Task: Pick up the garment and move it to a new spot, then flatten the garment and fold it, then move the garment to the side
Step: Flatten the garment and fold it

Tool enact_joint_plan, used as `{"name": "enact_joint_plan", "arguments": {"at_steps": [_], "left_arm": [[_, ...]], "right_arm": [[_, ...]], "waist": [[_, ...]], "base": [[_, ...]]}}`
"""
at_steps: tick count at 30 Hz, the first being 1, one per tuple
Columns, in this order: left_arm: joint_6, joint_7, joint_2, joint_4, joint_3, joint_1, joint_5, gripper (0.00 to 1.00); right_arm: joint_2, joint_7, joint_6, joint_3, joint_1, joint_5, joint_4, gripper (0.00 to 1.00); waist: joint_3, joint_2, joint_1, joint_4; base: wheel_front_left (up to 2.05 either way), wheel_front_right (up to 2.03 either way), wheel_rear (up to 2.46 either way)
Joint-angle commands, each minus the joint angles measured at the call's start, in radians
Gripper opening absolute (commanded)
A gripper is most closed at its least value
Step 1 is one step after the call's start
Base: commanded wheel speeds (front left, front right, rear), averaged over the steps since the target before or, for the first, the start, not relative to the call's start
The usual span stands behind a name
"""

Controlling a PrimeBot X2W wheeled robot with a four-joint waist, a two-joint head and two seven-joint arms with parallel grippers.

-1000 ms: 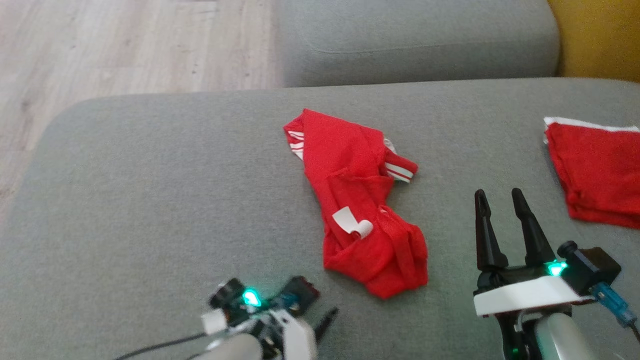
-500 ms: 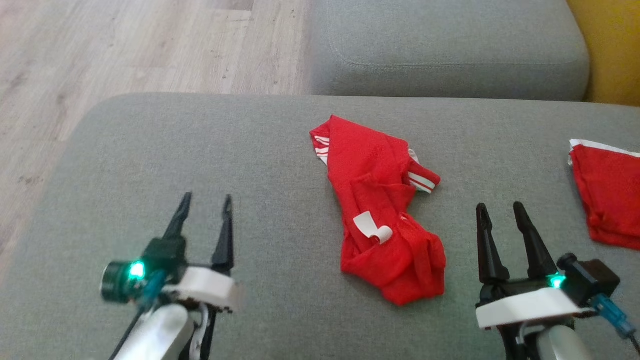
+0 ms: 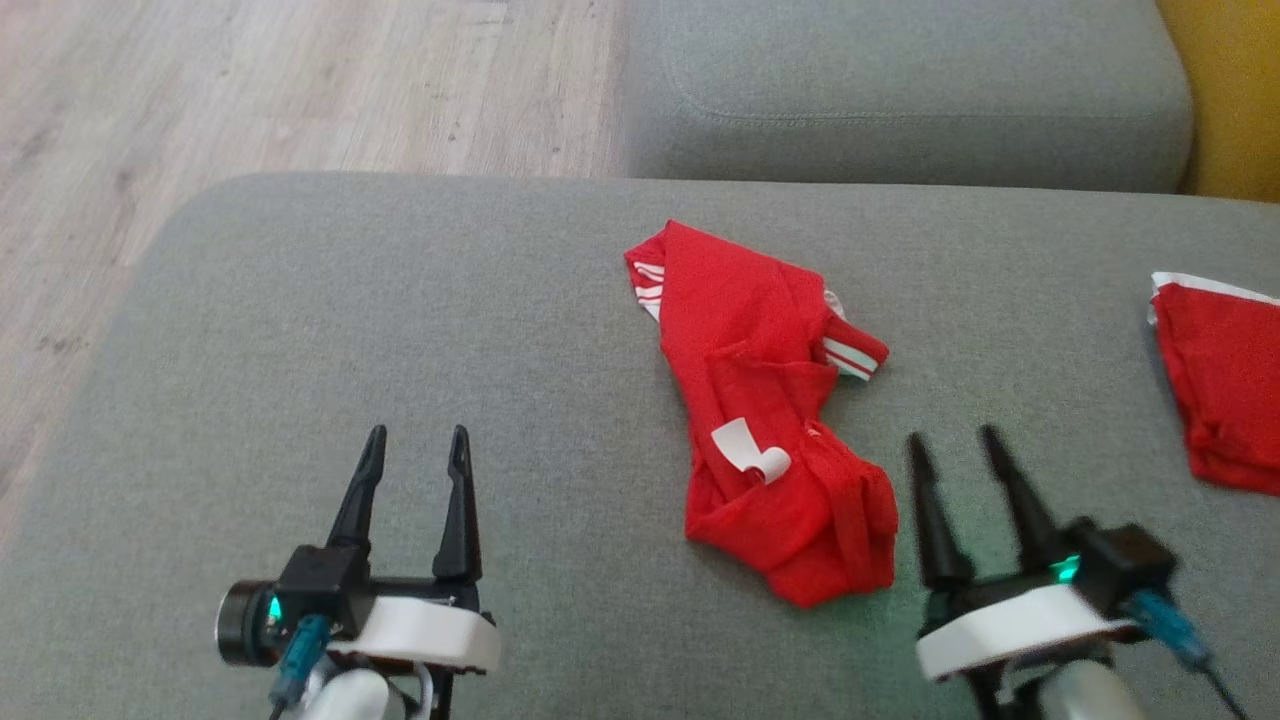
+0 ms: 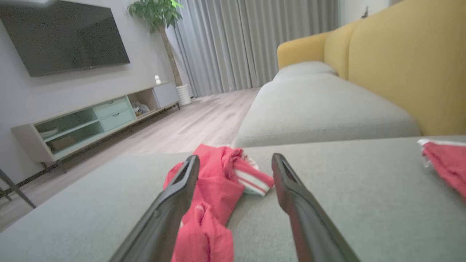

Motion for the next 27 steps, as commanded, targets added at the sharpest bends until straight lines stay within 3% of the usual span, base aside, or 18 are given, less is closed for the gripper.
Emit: {"name": "enact_joint_plan", "arguments": {"at_steps": [1,14,15,16,17,27], "left_arm": [[-0.008,-0.012,0.002,-0.021,0.047,-0.049,0.012,1.00],[-0.097,-0.012,-0.076,0.052,0.117,-0.055,0.077,1.00],[-0.101,-0.012,-0.081,0.056,0.122,-0.056,0.082,1.00],[-0.105,-0.012,-0.085,0.059,0.127,-0.056,0.087,1.00],[-0.109,-0.012,-0.089,0.062,0.132,-0.055,0.091,1.00],[-0.134,-0.012,-0.113,0.084,0.179,-0.041,0.121,1.00]], "right_arm": [[-0.005,0.008,-0.001,0.038,-0.051,-0.008,-0.014,1.00],[-0.005,0.148,-0.001,0.177,-0.195,0.046,0.230,1.00],[-0.005,0.155,-0.001,0.190,-0.204,0.049,0.248,0.96],[-0.005,0.153,-0.001,0.205,-0.212,0.049,0.258,0.31],[-0.005,0.143,-0.001,0.218,-0.219,0.055,0.262,0.00],[-0.005,0.059,-0.001,0.415,-0.201,0.026,0.162,0.00]], "waist": [[0.007,0.0000,0.0000,0.004],[0.058,0.0000,0.0000,0.036],[0.060,0.0000,0.0000,0.037],[0.061,0.0000,0.0000,0.037],[0.061,0.0000,0.0000,0.037],[0.044,0.0000,0.0000,0.005]], "base": [[0.00,0.00,0.00],[0.00,0.00,0.00],[0.00,0.00,0.00],[0.00,0.00,0.00],[0.00,0.00,0.00],[0.00,0.00,0.00]]}}
